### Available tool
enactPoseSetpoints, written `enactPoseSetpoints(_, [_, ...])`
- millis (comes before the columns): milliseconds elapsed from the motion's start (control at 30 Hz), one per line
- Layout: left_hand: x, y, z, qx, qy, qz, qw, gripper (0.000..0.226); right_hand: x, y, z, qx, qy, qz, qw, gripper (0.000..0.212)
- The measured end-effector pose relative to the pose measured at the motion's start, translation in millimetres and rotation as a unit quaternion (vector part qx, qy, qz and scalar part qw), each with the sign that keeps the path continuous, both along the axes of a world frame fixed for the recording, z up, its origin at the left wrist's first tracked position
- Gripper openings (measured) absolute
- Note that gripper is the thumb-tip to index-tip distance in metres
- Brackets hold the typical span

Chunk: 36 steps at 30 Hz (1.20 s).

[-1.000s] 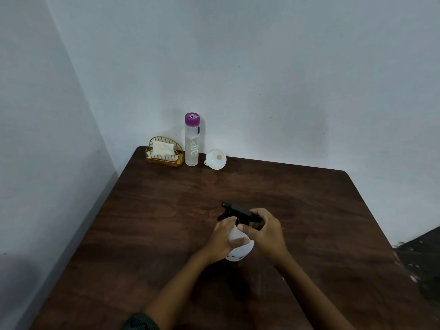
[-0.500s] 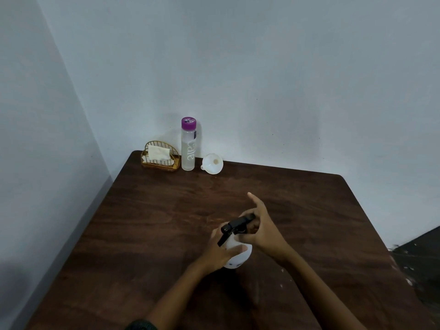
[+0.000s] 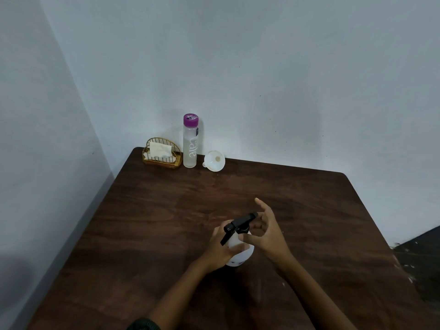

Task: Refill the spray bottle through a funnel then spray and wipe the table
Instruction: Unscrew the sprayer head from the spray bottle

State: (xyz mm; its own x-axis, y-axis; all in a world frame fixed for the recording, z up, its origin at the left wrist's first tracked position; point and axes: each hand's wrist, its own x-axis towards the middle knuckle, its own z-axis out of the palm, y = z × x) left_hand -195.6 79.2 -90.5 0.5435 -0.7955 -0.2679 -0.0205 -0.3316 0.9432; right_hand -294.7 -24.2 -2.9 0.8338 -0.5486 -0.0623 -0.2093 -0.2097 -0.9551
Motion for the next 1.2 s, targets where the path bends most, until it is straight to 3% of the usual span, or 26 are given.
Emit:
enactPoseSetpoints(100, [0, 1, 1, 0.006, 0.006, 0.001, 1.000, 0.087, 3, 2, -1, -0.031, -0.007, -0.010, 0.999, 0.076])
enactPoseSetpoints(167, [1, 3, 5, 0.006, -0.010, -0.009, 1.000, 0.074, 3, 1, -2, -0.040, -0.008, -0.012, 0.999, 0.071])
enactPoseSetpoints(267, [3, 1, 6, 0.015, -0.099, -0.050, 0.994, 0.050, 0, -2, -2, -0.040, -0.004, 0.003, 0.999, 0.066])
enactPoseSetpoints(333, [4, 1, 7, 0.014, -0.125, -0.060, 0.990, 0.050, -1, -3, -1, -0.035, -0.002, 0.012, 0.999, 0.063])
enactPoseSetpoints(433, [2, 3, 7, 0.008, -0.097, -0.049, 0.994, 0.045, -4, -2, 0, -0.026, -0.003, 0.021, 0.999, 0.060])
enactPoseSetpoints(567, [0, 4, 5, -0.001, -0.009, -0.006, 1.000, 0.065, -2, 0, -2, -0.008, -0.005, 0.000, 1.000, 0.073])
enactPoseSetpoints(867, [2, 1, 0, 0.004, -0.004, -0.013, 1.000, 0.062, -8, 3, -4, -0.012, 0.005, 0.013, 1.000, 0.067])
enactPoseSetpoints(1033, [3, -1, -4, 0.000, -0.007, -0.013, 1.000, 0.077, -6, 5, -4, 0.026, -0.003, -0.008, 1.000, 0.078])
enactPoseSetpoints(1133, [3, 0, -4, 0.015, 0.013, -0.008, 1.000, 0.080, -1, 7, -3, 0.028, 0.000, -0.041, 0.999, 0.062])
enactPoseSetpoints(1200, [3, 1, -3, 0.021, 0.018, -0.006, 1.000, 0.070, 0, 5, -6, 0.022, 0.003, -0.040, 0.999, 0.043])
